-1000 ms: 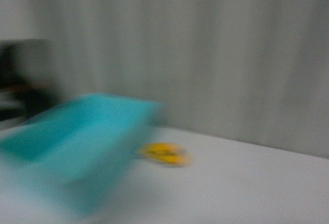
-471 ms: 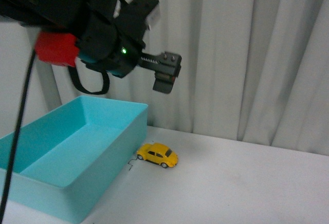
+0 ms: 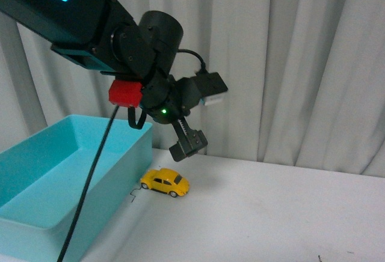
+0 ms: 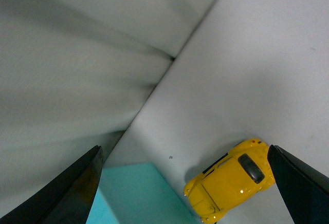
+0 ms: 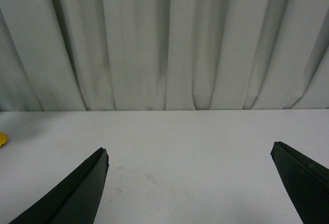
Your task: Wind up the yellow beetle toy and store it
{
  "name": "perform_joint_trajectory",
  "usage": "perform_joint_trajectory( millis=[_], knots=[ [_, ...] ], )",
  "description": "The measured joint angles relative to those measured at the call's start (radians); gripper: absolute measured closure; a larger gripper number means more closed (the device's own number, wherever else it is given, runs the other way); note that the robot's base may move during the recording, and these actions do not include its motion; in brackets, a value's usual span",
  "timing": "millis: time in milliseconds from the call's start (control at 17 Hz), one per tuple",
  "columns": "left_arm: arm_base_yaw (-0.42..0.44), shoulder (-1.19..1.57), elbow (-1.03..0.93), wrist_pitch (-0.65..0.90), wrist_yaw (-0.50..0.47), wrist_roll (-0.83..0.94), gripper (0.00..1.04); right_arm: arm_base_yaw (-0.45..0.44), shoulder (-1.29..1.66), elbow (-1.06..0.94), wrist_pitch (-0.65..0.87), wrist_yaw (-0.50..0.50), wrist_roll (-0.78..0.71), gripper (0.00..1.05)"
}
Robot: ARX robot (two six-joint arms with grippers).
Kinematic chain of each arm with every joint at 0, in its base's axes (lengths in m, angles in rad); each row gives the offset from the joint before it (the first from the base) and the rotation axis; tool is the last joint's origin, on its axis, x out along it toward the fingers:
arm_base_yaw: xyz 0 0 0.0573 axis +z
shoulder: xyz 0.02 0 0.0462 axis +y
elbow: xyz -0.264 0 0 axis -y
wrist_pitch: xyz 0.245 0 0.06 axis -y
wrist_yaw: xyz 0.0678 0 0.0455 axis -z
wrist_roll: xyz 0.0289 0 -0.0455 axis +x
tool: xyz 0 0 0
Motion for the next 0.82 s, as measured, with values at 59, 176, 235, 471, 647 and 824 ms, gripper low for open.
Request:
perform_joint_trajectory(
  millis=[59, 176, 235, 471, 647, 824],
  knots=[
    [-0.005, 0.020, 0.026, -0.042, 0.013, 0.089, 0.07, 0.000, 0.000, 0.000, 0.000, 0.000, 0.000, 0.07],
    [-0.007, 0.043, 0.064, -0.127, 0.009, 0.295, 0.07, 0.000, 0.000, 0.000, 0.000, 0.000, 0.000, 0.07],
    [-0.006, 0.060, 0.087, -0.167, -0.005, 0.394, 0.07, 0.000, 0.000, 0.000, 0.000, 0.000, 0.000, 0.07],
    [0.031, 0.171, 0.176, -0.298, -0.113, 0.637, 0.07, 0.000, 0.000, 0.000, 0.000, 0.000, 0.000, 0.07],
    [0.036, 0.221, 0.204, -0.337, -0.130, 0.587, 0.07, 0.000, 0.000, 0.000, 0.000, 0.000, 0.000, 0.07],
    [0.035, 0.254, 0.222, -0.332, -0.129, 0.572, 0.07, 0.000, 0.000, 0.000, 0.000, 0.000, 0.000, 0.07]
  ],
)
